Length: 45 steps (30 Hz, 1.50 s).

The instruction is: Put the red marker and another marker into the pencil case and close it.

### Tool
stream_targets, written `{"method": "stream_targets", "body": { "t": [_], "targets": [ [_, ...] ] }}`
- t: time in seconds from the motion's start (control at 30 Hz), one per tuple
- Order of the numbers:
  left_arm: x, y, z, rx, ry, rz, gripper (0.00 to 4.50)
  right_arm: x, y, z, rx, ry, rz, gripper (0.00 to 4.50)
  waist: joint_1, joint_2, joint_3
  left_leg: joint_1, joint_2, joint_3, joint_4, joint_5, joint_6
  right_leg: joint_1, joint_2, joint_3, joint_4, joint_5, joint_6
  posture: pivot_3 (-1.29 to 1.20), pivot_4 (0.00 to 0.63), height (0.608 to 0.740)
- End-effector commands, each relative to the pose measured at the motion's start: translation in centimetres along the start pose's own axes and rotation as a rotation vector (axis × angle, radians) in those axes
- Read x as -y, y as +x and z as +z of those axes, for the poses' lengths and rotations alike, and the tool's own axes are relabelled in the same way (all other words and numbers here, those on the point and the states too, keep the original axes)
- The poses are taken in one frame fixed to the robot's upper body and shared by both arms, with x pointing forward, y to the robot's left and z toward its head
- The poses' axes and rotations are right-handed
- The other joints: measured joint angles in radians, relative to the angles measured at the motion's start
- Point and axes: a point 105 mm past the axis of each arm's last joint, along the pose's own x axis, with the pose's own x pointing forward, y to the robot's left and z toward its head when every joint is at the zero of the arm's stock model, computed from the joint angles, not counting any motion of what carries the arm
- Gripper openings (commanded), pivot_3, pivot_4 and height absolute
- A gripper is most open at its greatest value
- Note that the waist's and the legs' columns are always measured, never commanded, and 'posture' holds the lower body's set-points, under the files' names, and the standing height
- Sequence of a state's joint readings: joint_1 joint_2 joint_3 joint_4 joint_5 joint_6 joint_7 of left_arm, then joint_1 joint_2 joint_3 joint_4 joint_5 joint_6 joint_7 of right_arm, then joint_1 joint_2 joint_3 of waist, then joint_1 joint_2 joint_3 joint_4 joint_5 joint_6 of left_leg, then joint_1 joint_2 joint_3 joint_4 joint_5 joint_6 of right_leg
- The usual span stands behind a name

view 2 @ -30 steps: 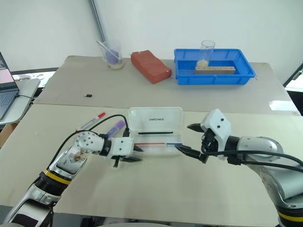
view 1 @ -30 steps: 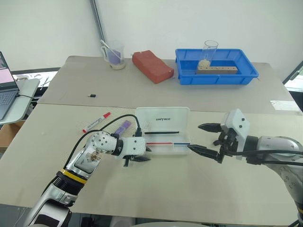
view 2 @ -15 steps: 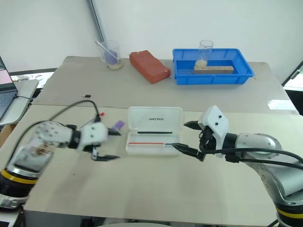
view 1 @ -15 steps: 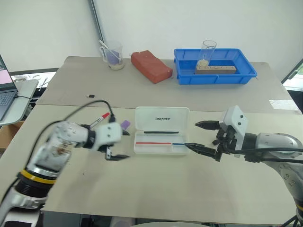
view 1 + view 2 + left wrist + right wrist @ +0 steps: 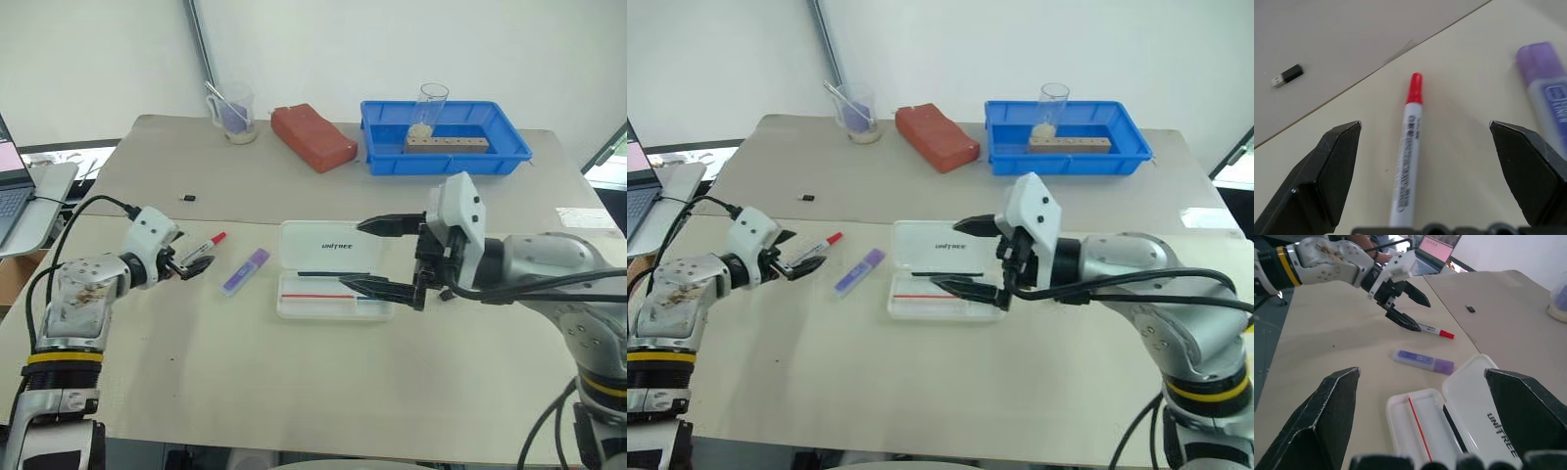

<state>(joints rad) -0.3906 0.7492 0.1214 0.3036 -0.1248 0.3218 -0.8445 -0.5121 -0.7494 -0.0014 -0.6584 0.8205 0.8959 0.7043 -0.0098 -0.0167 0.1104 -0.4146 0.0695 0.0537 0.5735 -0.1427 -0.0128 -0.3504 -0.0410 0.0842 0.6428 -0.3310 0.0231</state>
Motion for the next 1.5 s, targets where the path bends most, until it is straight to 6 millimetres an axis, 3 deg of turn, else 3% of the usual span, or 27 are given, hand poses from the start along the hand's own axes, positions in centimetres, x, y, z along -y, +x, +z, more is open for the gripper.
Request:
{"method": "stream_targets", "body": {
  "t": [0.03,0.2,0.23,0.3,0.53,0.57,0.7,0.8,0.87,0.97,1.13,1.23,1.33,1.5],
  "targets": [
    [-0.6,0.4,-0.6,0.004,-0.022,-0.049,4.48,-0.2,0.6,1.3,0.036,-0.022,0.020,4.50,0.001,0.000,0.000,0.000,0.000,0.000,0.000,0.000,0.000,0.000,0.000,0.000,0.000,0.000,0.000,0.00,0.150,0.740],
    [-0.8,1.6,-2.6,-0.051,-0.129,-0.102,4.48,0.0,0.7,1.6,0.029,-0.029,0.022,4.50,0.005,-0.001,0.000,-0.001,0.000,0.001,0.000,0.000,0.000,-0.001,0.000,-0.001,0.001,0.000,0.000,0.00,0.150,0.740],
    [-0.9,1.7,-2.9,-0.059,-0.130,-0.102,4.24,0.1,0.7,1.6,0.028,-0.029,0.020,4.50,0.006,-0.001,-0.001,-0.001,0.000,0.001,0.000,0.000,0.000,-0.001,0.000,-0.001,0.001,0.000,0.000,0.00,0.150,0.740],
    [-1.0,1.7,-3.4,-0.084,-0.116,-0.113,3.66,0.2,0.6,1.6,0.023,-0.031,0.011,4.50,0.006,-0.001,-0.001,-0.001,0.000,0.001,0.000,0.000,0.000,-0.001,0.000,-0.001,0.001,0.000,0.000,0.00,0.150,0.740],
    [-1.4,1.7,-3.5,-0.083,-0.108,-0.108,0.38,0.4,0.4,1.6,0.021,-0.026,-0.001,4.50,0.001,-0.001,-0.001,0.000,0.000,0.000,0.000,0.000,0.000,-0.001,0.000,-0.001,0.003,0.000,0.000,0.00,0.150,0.740],
    [-1.4,1.7,-3.2,-0.072,-0.104,-0.106,0.13,0.4,0.4,1.5,0.019,-0.025,-0.004,4.50,0.000,0.000,-0.001,0.000,0.000,0.000,0.000,0.000,0.000,-0.001,0.000,-0.001,0.003,0.000,0.000,0.00,0.150,0.740],
    [-1.8,1.5,-1.3,-0.008,-0.071,-0.097,0.14,1.0,0.1,0.8,-0.002,-0.023,-0.025,4.50,0.001,-0.001,-0.001,-0.001,0.000,0.000,0.000,0.000,0.000,-0.001,0.000,-0.001,0.003,0.000,0.000,0.00,0.150,0.740],
    [-2.3,0.9,1.5,0.052,-0.003,-0.086,0.14,1.4,-0.5,-0.2,-0.029,-0.020,-0.065,4.50,0.004,-0.001,-0.001,-0.001,0.000,0.000,0.000,0.000,0.000,-0.001,0.000,-0.001,0.003,0.000,0.000,0.00,0.150,0.740],
    [-2.2,0.1,5.2,0.129,0.070,-0.106,0.14,1.7,-1.4,-1.2,-0.064,-0.015,-0.107,4.50,0.006,-0.003,0.000,-0.001,0.000,0.000,0.000,0.000,0.000,-0.002,0.000,-0.001,0.003,0.000,0.000,0.00,0.150,0.740],
    [-0.4,-0.8,9.2,0.189,0.184,-0.184,0.14,1.5,-2.6,-2.8,-0.112,-0.001,-0.143,4.50,0.009,-0.003,0.000,-0.002,0.000,0.000,0.000,0.000,0.000,-0.001,0.000,-0.001,0.002,0.000,0.000,0.00,0.150,0.740],
    [5.1,-1.7,13.9,0.245,0.335,-0.415,0.14,1.4,-4.1,-3.6,-0.142,0.011,-0.198,4.50,0.006,-0.001,-0.001,-0.001,0.000,0.001,0.000,0.000,0.000,-0.001,0.000,0.000,0.002,0.000,0.000,0.00,0.150,0.740],
    [7.8,-1.8,14.5,0.245,0.396,-0.537,0.14,1.4,-4.6,-3.6,-0.149,0.012,-0.219,4.50,0.000,0.000,-0.001,-0.001,0.000,0.001,0.000,0.000,0.000,-0.001,0.001,0.000,0.002,0.000,0.000,0.00,0.150,0.740],
    [10.5,-1.3,13.7,0.238,0.477,-0.661,0.14,1.2,-5.1,-3.4,-0.161,0.010,-0.233,4.50,-0.003,0.000,-0.001,-0.001,0.000,0.000,0.000,0.000,0.000,-0.001,0.001,0.001,0.001,-0.001,0.001,0.00,0.150,0.740],
    [12.7,1.8,12.7,0.236,0.634,-0.713,0.14,0.7,-5.4,-3.4,-0.184,0.021,-0.237,4.50,0.002,-0.001,-0.001,-0.001,0.000,0.000,0.001,0.000,0.000,0.000,0.002,0.002,0.001,0.000,0.000,0.00,0.150,0.740]
  ]
}}
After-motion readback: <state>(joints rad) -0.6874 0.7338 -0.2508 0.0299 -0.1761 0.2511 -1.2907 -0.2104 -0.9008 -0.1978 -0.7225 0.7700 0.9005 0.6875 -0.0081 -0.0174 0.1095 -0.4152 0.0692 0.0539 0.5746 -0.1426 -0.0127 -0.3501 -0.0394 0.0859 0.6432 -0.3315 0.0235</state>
